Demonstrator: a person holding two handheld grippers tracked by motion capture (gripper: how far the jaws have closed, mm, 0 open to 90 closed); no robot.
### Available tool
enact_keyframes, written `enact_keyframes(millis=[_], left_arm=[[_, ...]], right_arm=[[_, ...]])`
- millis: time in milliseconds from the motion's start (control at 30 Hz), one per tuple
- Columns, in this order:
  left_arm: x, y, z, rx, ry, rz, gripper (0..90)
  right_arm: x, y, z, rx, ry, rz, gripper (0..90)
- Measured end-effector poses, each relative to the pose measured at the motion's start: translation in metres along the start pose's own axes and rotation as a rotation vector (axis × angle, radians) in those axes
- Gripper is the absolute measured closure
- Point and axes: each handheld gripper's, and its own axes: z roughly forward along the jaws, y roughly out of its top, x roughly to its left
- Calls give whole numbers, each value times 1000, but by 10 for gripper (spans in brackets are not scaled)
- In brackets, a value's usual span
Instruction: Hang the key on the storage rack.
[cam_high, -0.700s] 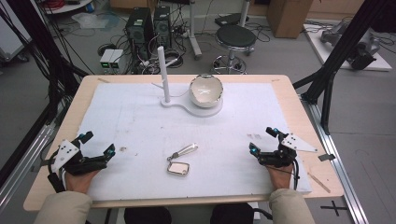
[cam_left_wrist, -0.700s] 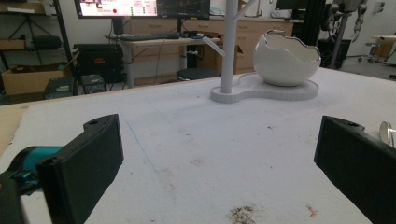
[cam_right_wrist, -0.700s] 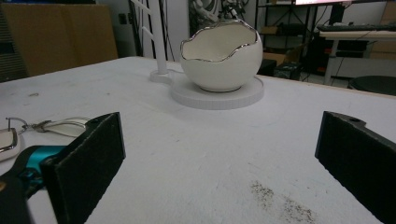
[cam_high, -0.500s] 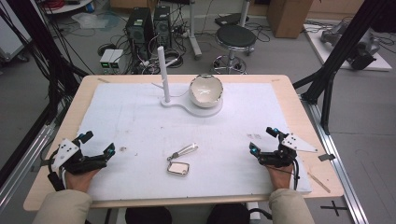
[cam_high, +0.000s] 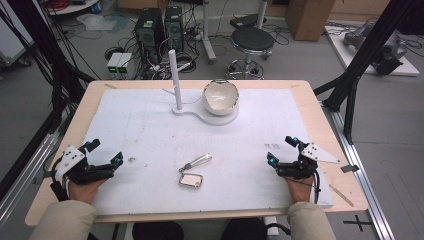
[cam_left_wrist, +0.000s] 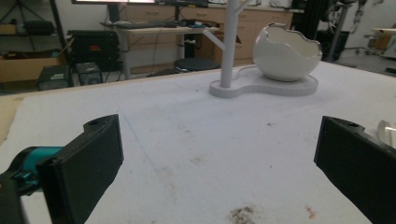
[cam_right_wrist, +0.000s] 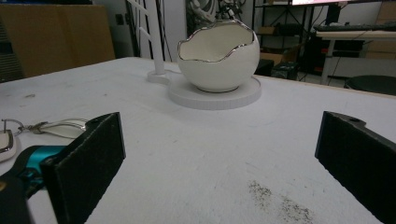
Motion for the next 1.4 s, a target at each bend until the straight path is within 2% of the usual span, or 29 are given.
enact_keyframes(millis=[167, 200, 333, 433, 467, 600, 700, 767, 900, 967, 1033, 1133, 1333, 1400], left_arm=[[3, 43, 5, 22, -78, 86, 17], [3, 52, 7, 35, -93, 105, 17], [0, 78, 22, 75, -156, 158, 17], [-6, 97, 39, 116, -188, 205, 17], [-9, 102, 44, 124, -208, 214, 17], [-25, 124, 69, 213, -311, 276, 17], [-35, 136, 84, 267, -378, 305, 17], [-41, 141, 94, 299, -425, 305, 17], [-53, 146, 113, 378, -489, 334, 17], [-60, 147, 123, 426, -477, 364, 18], [-67, 148, 131, 453, -510, 365, 17], [-81, 145, 142, 483, -549, 391, 17], [-104, 133, 159, 574, -611, 426, 17], [-112, 128, 165, 603, -620, 439, 18]], right_arm=[[1, 0, 0, 1, 4, -14, 6], [1, 0, 0, 4, 8, 0, 6], [1, 0, 0, 5, 6, 7, 6], [1, 0, 0, 5, 6, 7, 6], [1, 0, 0, 3, 4, 5, 6], [1, 0, 0, 0, 3, 0, 6], [1, 0, 0, 2, 5, 2, 6], [0, 0, 0, -1, 4, -1, 6], [-1, 0, 0, -4, 7, 10, 6], [0, 0, -1, -1, 6, 11, 6], [0, 0, 0, -1, 4, 5, 6], [0, 0, -1, -1, 4, 7, 6], [0, 0, -1, -1, 3, 5, 6], [0, 0, -1, -1, 3, 7, 6]])
